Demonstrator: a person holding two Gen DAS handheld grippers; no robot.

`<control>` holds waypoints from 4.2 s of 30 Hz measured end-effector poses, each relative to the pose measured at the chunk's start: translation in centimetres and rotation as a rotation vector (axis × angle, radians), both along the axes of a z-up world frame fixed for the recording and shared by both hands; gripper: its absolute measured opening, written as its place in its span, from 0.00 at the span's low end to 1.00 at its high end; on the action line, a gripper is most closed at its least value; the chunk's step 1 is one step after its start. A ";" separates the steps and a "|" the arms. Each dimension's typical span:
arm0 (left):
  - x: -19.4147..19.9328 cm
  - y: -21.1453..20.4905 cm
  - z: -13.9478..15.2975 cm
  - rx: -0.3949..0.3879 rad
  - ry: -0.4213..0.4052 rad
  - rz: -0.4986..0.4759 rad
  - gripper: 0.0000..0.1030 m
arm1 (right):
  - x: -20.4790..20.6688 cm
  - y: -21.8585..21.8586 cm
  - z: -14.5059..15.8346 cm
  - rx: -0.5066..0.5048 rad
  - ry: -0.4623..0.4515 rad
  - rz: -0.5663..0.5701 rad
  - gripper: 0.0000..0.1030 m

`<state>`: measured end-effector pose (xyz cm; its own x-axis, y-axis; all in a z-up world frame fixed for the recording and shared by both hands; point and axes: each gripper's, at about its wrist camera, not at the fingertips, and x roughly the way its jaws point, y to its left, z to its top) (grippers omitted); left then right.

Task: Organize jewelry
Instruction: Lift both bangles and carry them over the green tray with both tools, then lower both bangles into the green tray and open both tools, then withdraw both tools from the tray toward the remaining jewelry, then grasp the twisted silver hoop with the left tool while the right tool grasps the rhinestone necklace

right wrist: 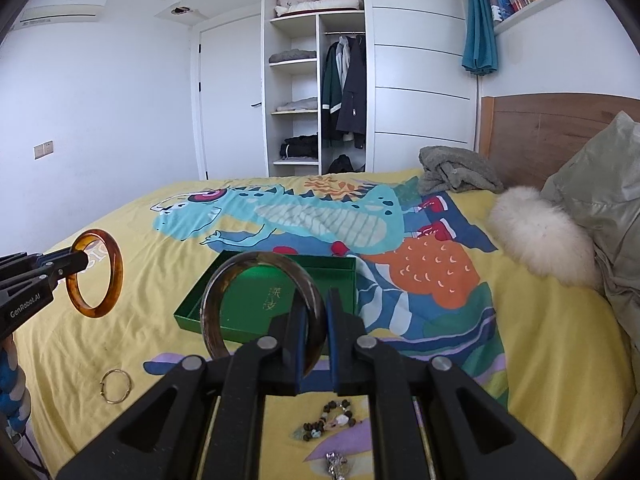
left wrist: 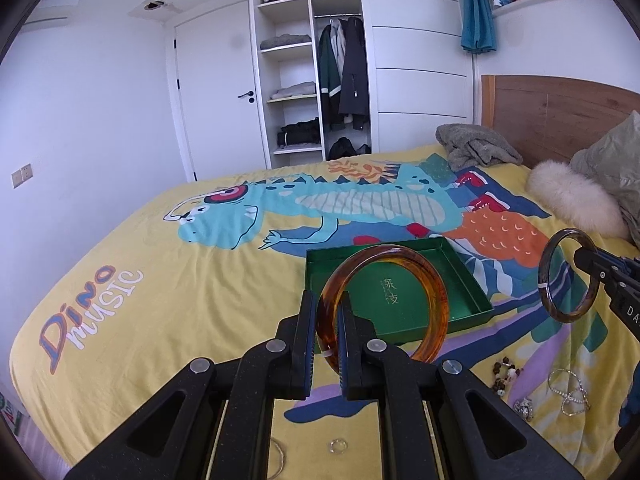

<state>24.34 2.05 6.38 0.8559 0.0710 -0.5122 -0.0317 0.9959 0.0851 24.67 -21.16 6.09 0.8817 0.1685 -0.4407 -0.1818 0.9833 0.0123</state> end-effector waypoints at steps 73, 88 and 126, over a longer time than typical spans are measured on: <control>-3.7 5.3 6.5 0.027 0.045 0.039 0.37 | -5.0 -3.0 8.6 0.026 0.017 0.016 0.27; -10.3 2.0 0.9 -0.039 0.118 -0.044 0.49 | -14.1 -7.0 5.7 0.045 0.036 0.000 0.27; -0.3 -9.7 -20.2 -0.064 0.461 -0.187 0.58 | -3.0 -11.1 -18.2 -0.059 0.440 0.175 0.56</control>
<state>24.04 -7.60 -13.81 0.5349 -0.1059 -0.8382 0.1747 0.9845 -0.0129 21.65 -32.21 -12.07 0.5697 0.2619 -0.7790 -0.3351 0.9395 0.0708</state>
